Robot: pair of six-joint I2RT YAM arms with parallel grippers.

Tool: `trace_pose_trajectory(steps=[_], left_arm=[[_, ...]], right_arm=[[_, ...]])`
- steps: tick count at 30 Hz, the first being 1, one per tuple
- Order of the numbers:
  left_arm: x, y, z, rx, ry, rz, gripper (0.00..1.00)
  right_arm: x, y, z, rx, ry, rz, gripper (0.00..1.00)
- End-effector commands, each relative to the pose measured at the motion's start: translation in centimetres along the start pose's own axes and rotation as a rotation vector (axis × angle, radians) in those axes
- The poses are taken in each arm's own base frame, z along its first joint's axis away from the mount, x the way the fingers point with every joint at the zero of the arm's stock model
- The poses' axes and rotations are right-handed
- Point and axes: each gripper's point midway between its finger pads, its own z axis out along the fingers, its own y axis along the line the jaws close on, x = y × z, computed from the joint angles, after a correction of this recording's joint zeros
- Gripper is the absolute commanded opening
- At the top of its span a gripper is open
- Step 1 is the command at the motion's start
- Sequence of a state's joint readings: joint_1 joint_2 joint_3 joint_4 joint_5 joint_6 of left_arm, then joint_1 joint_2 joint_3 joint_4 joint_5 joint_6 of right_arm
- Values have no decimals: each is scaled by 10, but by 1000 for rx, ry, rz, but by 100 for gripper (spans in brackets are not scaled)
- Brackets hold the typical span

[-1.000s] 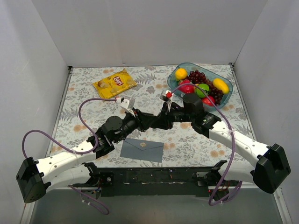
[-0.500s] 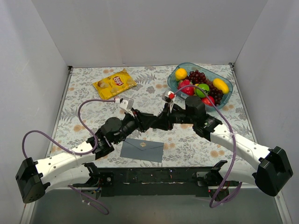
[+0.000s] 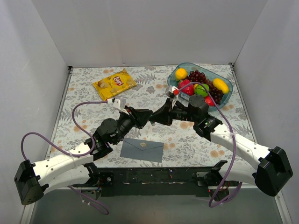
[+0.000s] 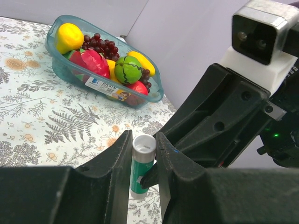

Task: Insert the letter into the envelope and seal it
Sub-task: Screw the solid glue.

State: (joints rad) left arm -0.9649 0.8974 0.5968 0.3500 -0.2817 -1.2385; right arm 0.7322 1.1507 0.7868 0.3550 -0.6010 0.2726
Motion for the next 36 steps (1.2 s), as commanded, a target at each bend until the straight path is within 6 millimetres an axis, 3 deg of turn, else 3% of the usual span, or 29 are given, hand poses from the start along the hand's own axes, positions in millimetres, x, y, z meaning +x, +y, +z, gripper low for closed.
trace_pose_trajectory(steps=[1,3,5,6,7,13,23,27,32,36], left_arm=[[-6,8,-1,-36,-30,9,0],[-8,7,-2,-32,-38,8,0],[-8,8,-2,-34,-41,10,0],[-10,7,-2,-36,-46,11,0],[-10,8,-2,-41,-47,11,0],[-19,5,0,-42,-68,24,0],[-25,0,2,-25,-95,22,0],[-28,0,1,-22,-110,19,0],[-32,5,3,-61,-120,22,0],[-28,13,9,-114,-99,51,0]], right_arm=[[-27,8,-1,-26,-90,-60,1],[-25,8,-1,-29,-85,-52,1],[-24,10,0,-43,-79,-54,12],[-22,10,0,-45,-73,-47,24],[-22,10,0,-47,-71,-48,27],[-16,9,5,-66,-48,-32,32],[-10,11,9,-98,-19,-7,30],[-10,15,9,-124,-18,-6,1],[-14,8,8,-73,-39,-7,1],[-19,-9,8,44,-50,0,1]])
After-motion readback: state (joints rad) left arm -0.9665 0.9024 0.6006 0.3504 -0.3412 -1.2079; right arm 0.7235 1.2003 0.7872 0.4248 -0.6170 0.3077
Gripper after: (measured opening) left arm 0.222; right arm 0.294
